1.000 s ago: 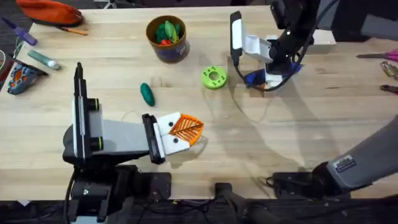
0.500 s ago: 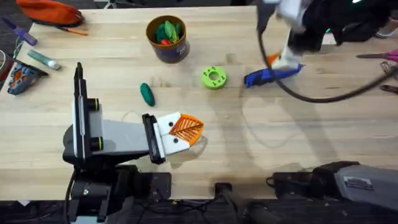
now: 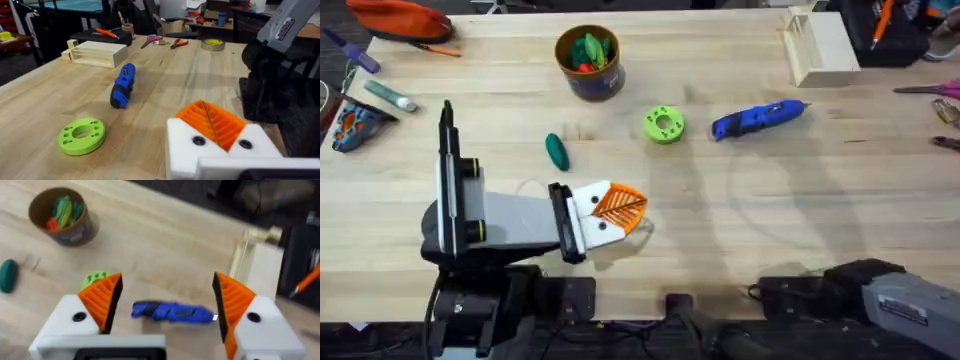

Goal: Pick up the gripper from the table and insert it into the empty holder that is missing its gripper. Then pick up a screw, insert it into the mounting hole, and use the screwdriver to tighten it. Finally, clean up the table by picking up the vegetable and placing it into the bucket.

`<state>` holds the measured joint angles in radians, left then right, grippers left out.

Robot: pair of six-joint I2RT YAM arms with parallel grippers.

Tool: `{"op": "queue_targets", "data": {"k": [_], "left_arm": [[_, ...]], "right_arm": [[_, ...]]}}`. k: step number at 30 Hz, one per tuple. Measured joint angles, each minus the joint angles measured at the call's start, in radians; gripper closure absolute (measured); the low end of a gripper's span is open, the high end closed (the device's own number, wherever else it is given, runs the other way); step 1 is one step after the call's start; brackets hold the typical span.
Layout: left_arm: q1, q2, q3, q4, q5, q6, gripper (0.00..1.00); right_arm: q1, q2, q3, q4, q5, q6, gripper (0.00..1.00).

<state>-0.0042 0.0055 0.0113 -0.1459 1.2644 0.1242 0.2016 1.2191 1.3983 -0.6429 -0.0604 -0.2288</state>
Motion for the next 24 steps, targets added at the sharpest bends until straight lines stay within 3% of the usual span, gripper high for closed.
{"op": "queue_targets", "data": {"k": [8, 9, 19, 24], "left_arm": [[0.0, 0.0, 0.0, 0.0, 0.0, 0.0, 0.987], [0.0, 0.0, 0.0, 0.0, 0.0, 0.0, 0.987], [0.0, 0.0, 0.0, 0.0, 0.0, 0.002, 0.968], [0.0, 0.0, 0.0, 0.0, 0.0, 0.003, 0.192]], "right_arm": [[0.0, -0.198, 0.0, -0.316, 0.089, 0.24, 0.017], [0.0, -0.296, -0.016, -0.367, 0.119, 0.292, 0.017], [0.0, -0.55, -0.339, -0.355, 0.146, 0.395, 0.008], [0.0, -0.568, -0.443, -0.356, 0.147, 0.419, 0.009]]}}
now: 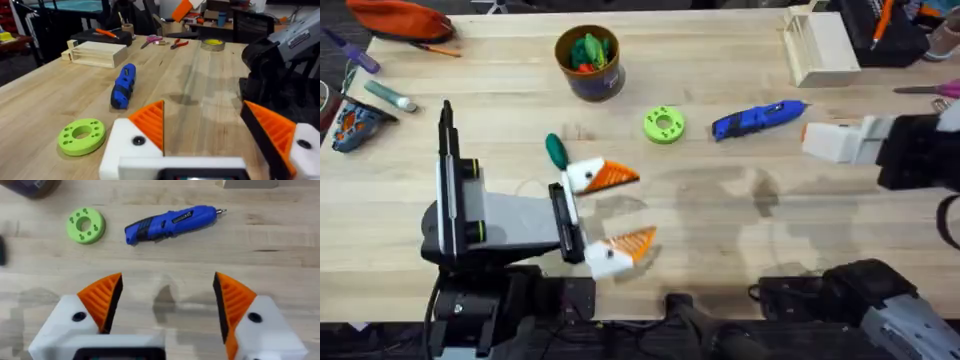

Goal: Pick up the gripper from the table and insert it into the empty holder that is missing its gripper. Then pick up a screw, insert it into the mounting hole, and use the screwdriver to tighten it. Finally, clean up the table by picking up the vegetable and placing it into the bucket.

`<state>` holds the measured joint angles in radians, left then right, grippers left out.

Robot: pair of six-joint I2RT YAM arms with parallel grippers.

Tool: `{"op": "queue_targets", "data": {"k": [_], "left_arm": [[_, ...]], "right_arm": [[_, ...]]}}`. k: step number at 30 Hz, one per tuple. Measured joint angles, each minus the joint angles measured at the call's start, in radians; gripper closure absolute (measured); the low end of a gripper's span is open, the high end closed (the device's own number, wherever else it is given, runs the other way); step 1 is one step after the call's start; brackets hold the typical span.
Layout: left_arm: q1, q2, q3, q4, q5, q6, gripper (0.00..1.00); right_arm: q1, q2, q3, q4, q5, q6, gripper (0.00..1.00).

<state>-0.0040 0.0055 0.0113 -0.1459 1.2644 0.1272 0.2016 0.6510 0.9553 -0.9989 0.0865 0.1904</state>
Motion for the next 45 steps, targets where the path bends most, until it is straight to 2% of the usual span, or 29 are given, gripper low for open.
{"op": "queue_targets", "data": {"k": [1, 2, 10, 14, 16, 18, 19, 20, 22, 26, 32, 36, 42, 45], "left_arm": [[0.0, 0.0, 0.0, 0.0, 0.0, -0.003, 0.083], [0.0, 0.0, 0.0, 0.0, 0.0, -0.003, 0.051], [0.0, 0.0, 0.0, 0.004, -0.005, -0.023, 0.034], [0.0, 0.0, 0.002, 0.011, -0.07, -0.067, 0.03], [0.0, 0.0, 0.033, -0.033, -0.124, -0.083, 0.03], [0.0, 0.0, 0.114, -0.191, -0.21, -0.083, 0.028], [0.002, 0.003, 0.275, -0.458, -0.347, -0.049, 0.028], [0.002, 0.01, 0.341, -0.545, -0.396, -0.03, 0.028], [0.002, 0.044, 0.488, -0.691, -0.496, 0.004, 0.028], [0.002, 0.156, 0.736, -0.864, -0.645, 0.039, 0.026], [0.002, 0.398, 1.022, -1.093, -0.83, 0.059, 0.026], [0.002, 0.574, 1.154, -1.168, -0.913, 0.061, 0.026], [0.002, 0.728, 1.198, -1.165, -0.965, 0.048, 0.026], [0.002, 0.762, 1.198, -1.171, -1.032, 0.022, 0.009]], "right_arm": [[0.0, 0.0, -0.005, 0.0, 0.0, 0.004, 0.008], [0.0, 0.0, -0.006, 0.002, 0.0, 0.008, 0.008], [0.0, -0.002, -0.006, 0.055, 0.0, 0.02, 0.008], [0.0, -0.002, -0.006, 0.079, 0.001, 0.02, 0.008], [0.0, -0.002, -0.006, 0.079, 0.001, 0.02, 0.008], [0.0, -0.002, -0.006, 0.079, 0.002, 0.02, 0.008], [0.0, -0.002, -0.006, 0.079, 0.003, 0.02, 0.009], [0.0, -0.002, -0.006, 0.079, 0.003, 0.02, 0.009], [0.0, -0.002, -0.006, 0.079, 0.003, 0.02, 0.009], [0.0, -0.002, -0.006, 0.079, 0.003, 0.02, 0.008], [0.0, -0.002, -0.006, 0.079, 0.003, 0.02, 0.008], [0.0, -0.002, -0.006, 0.079, 0.003, 0.02, 0.008], [0.0, -0.002, -0.006, 0.079, 0.003, 0.02, 0.008], [0.0, -0.002, -0.006, 0.079, 0.003, 0.02, 0.008]]}}
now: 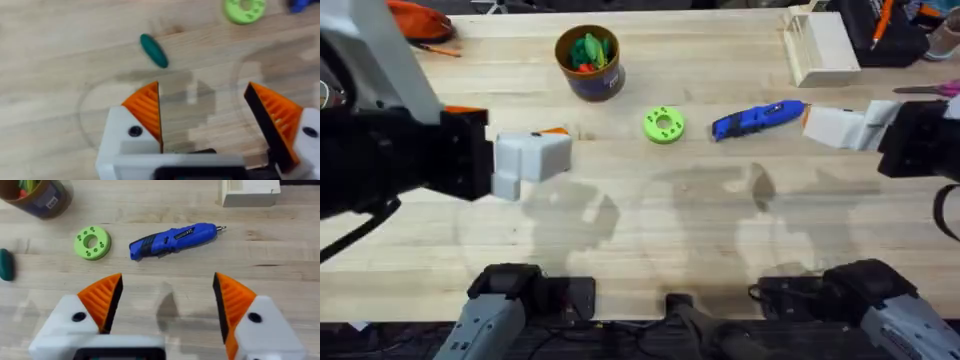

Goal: Pick up the gripper from the table and insert it into the empty holder that is missing its gripper. Then pick up a screw, insert it into the mounting hole, and use the screwdriver to tighten it. Finally, clean up the table by picking up the vegetable and placing it into the bucket.

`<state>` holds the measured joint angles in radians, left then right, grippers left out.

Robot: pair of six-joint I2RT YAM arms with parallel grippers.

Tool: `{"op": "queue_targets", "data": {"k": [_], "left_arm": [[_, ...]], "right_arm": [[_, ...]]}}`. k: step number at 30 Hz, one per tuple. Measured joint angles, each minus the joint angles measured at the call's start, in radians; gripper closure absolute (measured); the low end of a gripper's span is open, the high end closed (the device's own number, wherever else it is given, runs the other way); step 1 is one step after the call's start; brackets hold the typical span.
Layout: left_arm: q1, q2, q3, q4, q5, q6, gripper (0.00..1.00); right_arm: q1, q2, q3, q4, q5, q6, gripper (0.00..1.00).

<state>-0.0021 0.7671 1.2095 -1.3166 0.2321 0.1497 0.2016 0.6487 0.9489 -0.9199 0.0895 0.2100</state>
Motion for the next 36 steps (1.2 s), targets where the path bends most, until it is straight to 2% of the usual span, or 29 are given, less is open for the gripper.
{"op": "queue_targets", "data": {"k": [6, 11, 17, 21, 31, 36], "left_arm": [[0.0, 0.108, 0.002, -0.023, -0.176, -0.134, 0.016], [0.0, 0.303, 0.002, -0.026, -0.231, -0.199, 0.015], [0.024, 0.566, 0.002, -0.014, -0.24, -0.344, 0.015], [0.052, 0.695, 0.002, 0.054, -0.243, -0.42, 0.015], [0.051, 0.939, 0.002, 0.188, -0.201, -0.502, 0.016], [0.03, 0.989, 0.002, 0.243, -0.194, -0.528, 0.015]], "right_arm": [[0.0, 0.0, 0.0, 0.0, 0.0, 0.0, 0.008], [0.0, 0.0, 0.0, 0.0, 0.0, 0.0, 0.008], [0.0, 0.0, 0.0, 0.0, 0.0, 0.0, 0.009], [0.0, 0.0, 0.0, 0.0, 0.0, 0.0, 0.009], [0.0, 0.0, 0.0, 0.0, 0.0, 0.0, 0.008], [0.0, 0.0, 0.0, 0.0, 0.0, 0.0, 0.009]]}}
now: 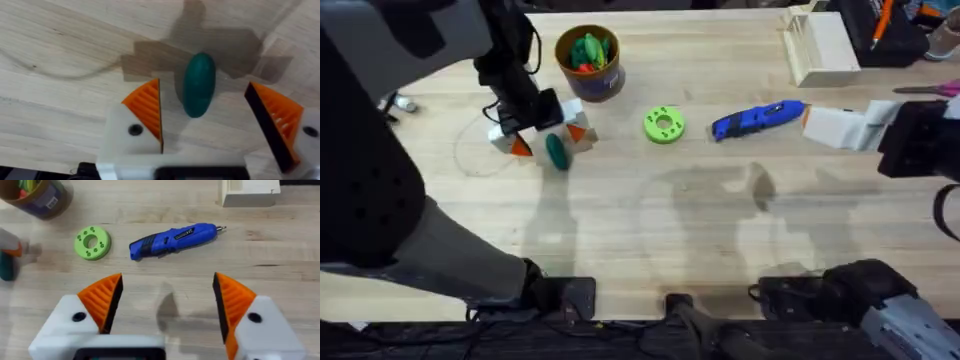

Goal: Pick up the gripper from the table and insert it into the empty holder that is missing its gripper. Then pick up a screw, insert it into the mounting hole, and use the screwdriver to tighten it. Finally, clean up the table by picking up the vegetable and placing it into the bucket.

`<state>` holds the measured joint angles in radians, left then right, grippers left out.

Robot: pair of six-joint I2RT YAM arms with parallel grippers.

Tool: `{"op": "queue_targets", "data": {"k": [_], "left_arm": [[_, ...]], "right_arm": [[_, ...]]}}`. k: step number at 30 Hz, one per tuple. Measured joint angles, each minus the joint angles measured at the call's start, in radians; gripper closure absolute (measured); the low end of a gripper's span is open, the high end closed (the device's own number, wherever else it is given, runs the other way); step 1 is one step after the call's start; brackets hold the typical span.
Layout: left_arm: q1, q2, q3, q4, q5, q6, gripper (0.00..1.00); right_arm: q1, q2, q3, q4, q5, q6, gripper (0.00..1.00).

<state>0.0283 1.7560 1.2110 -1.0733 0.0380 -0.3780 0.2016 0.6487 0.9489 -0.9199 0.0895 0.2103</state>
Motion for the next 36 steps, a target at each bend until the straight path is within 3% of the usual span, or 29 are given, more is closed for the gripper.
{"op": "queue_targets", "data": {"k": [8, 18, 20, 22, 26, 36], "left_arm": [[-0.014, 0.012, -0.053, 0.064, 0.011, -0.057, 0.015], [-0.014, 0.002, -0.088, 0.083, 0.01, -0.054, 0.028], [-0.014, 0.002, -0.089, 0.083, 0.01, -0.051, 0.135], [-0.014, 0.003, -0.089, 0.084, 0.011, -0.048, 0.36], [-0.015, -0.003, -0.09, 0.094, 0.018, -0.046, 0.943], [-0.015, -0.003, -0.08, 0.045, 0.012, -0.04, 0.972]], "right_arm": [[0.0, 0.0, 0.0, 0.0, 0.0, 0.0, 0.008], [0.0, 0.0, 0.0, 0.0, 0.0, 0.0, 0.009], [0.0, 0.0, 0.0, 0.0, 0.0, 0.0, 0.008], [0.0, 0.0, 0.0, 0.0, 0.0, 0.0, 0.008], [0.0, 0.0, 0.0, 0.0, 0.0, 0.0, 0.009], [0.0, 0.0, 0.0, 0.0, 0.0, 0.0, 0.009]]}}
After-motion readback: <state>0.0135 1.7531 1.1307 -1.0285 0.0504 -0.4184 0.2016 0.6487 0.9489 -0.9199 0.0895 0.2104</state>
